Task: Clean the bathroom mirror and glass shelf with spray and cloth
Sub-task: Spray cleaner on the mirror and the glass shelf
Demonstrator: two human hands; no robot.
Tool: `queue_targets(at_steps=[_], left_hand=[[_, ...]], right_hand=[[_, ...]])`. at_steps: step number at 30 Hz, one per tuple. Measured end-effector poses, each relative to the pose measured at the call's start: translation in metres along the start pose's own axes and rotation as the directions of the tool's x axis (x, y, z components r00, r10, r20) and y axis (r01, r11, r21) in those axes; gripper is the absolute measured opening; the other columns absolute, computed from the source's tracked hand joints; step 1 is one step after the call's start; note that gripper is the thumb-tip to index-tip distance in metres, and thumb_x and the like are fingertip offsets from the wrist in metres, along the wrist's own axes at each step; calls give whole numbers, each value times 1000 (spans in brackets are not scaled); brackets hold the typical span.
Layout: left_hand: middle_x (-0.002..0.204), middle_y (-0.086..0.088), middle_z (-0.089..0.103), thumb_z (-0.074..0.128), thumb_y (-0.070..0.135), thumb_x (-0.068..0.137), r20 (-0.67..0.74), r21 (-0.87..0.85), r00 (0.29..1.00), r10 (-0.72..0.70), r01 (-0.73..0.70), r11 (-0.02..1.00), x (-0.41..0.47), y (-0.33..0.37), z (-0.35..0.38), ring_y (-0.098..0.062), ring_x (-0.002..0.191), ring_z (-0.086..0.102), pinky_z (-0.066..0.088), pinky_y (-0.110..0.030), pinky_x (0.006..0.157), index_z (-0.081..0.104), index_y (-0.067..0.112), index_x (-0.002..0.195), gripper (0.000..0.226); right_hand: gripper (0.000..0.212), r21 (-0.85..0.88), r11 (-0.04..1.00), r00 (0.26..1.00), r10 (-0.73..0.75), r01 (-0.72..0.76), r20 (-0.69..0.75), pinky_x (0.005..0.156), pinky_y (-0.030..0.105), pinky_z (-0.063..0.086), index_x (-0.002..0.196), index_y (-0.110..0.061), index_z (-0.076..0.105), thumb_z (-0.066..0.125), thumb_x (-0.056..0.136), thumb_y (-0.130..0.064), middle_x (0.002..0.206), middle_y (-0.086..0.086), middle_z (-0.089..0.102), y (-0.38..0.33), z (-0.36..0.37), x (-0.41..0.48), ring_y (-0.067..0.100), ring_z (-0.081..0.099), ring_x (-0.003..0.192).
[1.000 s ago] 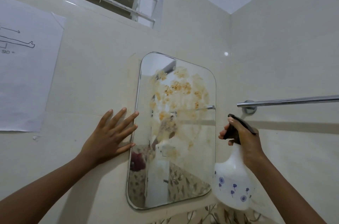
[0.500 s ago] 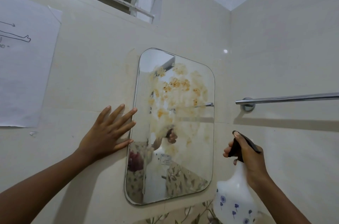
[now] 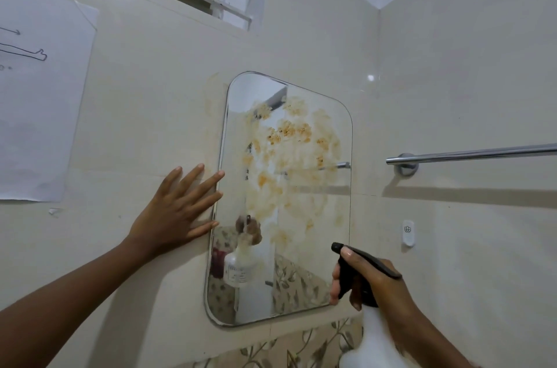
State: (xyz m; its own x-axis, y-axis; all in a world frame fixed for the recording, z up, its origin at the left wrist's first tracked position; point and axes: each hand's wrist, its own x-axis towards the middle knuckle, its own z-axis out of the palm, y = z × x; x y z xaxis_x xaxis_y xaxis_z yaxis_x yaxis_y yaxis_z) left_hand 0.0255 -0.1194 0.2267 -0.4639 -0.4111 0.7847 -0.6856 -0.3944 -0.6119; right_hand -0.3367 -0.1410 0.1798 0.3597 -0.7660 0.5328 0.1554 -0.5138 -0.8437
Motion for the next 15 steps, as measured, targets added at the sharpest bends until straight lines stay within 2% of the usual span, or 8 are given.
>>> queue_targets(at_steps=[5,9,13,15], left_hand=[[154,-7,26,34,58,89,3,-9,1000,-1,1,1000,0,0,1,-36,139,27,20,-54,110,49,20,132,59],[154,-7,25,33,58,89,-1,-15,1000,1,-1,1000,0,0,2,-36,139,26,20,-55,110,48,20,133,60],[154,-7,26,33,58,89,-6,-9,1000,1,-1,1000,0,-1,2,-36,139,27,20,-54,110,49,19,132,60],[154,-7,26,33,58,89,-4,-4,1000,-2,2,1000,0,0,2,-36,139,27,20,-54,110,49,20,132,60]], right_hand=[[39,38,999,987,19,-13,-162,40,18,39,69,9,64,57,87,-24,58,27,61,8,-3,-10,30,58,49],[35,119,993,940,64,-25,-335,47,25,37,75,5,64,58,87,-28,64,24,66,12,-18,-12,29,63,56],[32,236,969,876,171,-68,-451,37,18,41,76,8,60,57,88,-21,64,24,57,24,-31,-10,24,55,38],[33,253,965,866,188,-74,-463,42,26,47,77,11,61,59,88,-20,61,23,55,30,-35,-10,27,53,39]])
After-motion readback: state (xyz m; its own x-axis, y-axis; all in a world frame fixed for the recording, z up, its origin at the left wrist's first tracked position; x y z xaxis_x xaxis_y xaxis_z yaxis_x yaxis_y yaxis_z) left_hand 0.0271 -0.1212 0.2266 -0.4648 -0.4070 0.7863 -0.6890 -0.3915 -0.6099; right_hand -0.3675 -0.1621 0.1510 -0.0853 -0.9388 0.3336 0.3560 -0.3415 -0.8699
